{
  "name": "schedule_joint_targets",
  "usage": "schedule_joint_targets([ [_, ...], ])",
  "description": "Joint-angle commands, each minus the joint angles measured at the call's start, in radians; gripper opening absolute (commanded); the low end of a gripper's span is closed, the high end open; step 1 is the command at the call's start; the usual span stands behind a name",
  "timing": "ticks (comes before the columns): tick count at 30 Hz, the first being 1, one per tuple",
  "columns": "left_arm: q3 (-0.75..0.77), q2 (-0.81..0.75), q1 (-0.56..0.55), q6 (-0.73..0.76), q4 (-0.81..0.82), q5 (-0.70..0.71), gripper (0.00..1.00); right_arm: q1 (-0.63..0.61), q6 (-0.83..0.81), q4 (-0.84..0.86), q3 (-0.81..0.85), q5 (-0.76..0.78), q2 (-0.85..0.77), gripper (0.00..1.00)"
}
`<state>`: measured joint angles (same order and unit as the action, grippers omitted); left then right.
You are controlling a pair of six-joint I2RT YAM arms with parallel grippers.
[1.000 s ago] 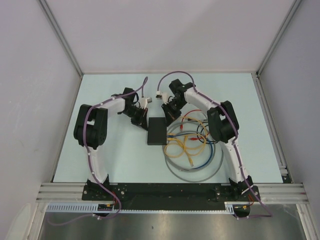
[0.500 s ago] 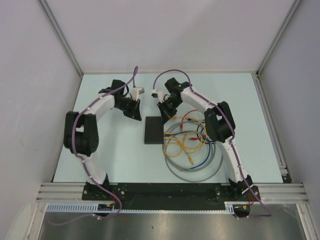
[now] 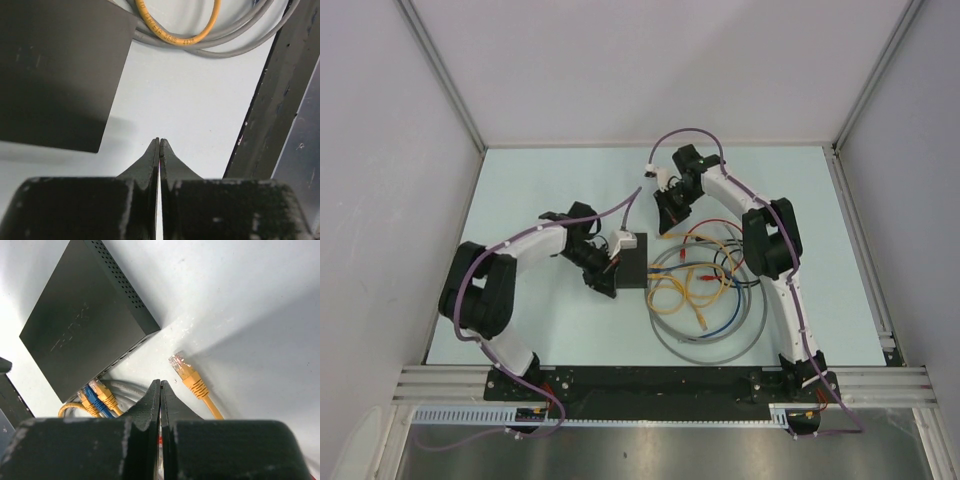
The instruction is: Pull the plug from the switch port
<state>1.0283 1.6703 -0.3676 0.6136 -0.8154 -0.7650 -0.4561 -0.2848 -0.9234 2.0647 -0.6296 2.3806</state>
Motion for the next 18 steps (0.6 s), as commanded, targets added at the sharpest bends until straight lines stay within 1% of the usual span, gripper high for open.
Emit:
schedule_joint_targets([
  [1,0.016,0.037,-0.019,0.008,0.111,0.045,0.02,-0.013,0.004,0.023,0.014,0.01,-0.037,0.0],
  [2,0.018,0.048,-0.021,-0.021,0.136,0.079,0.02,-0.013,0.003,0.024,0.015,0.014,-0.037,0.0],
  [3,0.018,0.055,-0.021,-0.059,0.178,0.148,0.02,-0.013,0.001,0.027,0.015,0.018,-0.037,0.0],
  [5,0.01,0.058,-0.019,-0.113,0.225,0.22,0.02,-0.016,-0.001,0.031,0.017,0.025,-0.037,0.0],
  [6,0.007,0.057,-0.016,-0.123,0.255,0.28,0.02,-0.018,-0.002,0.031,0.017,0.028,-0.037,0.0],
  [8,0.009,0.052,-0.007,-0.161,0.272,0.314,0.02,-0.015,-0.002,0.029,0.017,0.03,-0.035,0.0],
  [12,0.032,0.054,0.061,-0.199,0.271,0.32,0.02,-0.013,-0.001,0.026,0.017,0.025,-0.027,0.0],
  [15,0.056,0.042,0.088,-0.19,0.236,0.302,0.04,-0.015,-0.001,0.023,0.012,0.022,-0.027,0.0],
  [16,0.064,0.033,0.091,-0.172,0.187,0.224,0.07,-0.015,-0.002,0.023,0.008,0.022,-0.032,0.0],
  [17,0.072,0.025,0.091,-0.107,0.144,0.16,0.09,-0.013,-0.002,0.02,0.006,0.021,-0.037,0.0],
  [18,0.09,0.008,0.091,-0.072,0.107,0.104,0.12,-0.007,-0.004,0.02,0.002,0.015,-0.04,0.0],
])
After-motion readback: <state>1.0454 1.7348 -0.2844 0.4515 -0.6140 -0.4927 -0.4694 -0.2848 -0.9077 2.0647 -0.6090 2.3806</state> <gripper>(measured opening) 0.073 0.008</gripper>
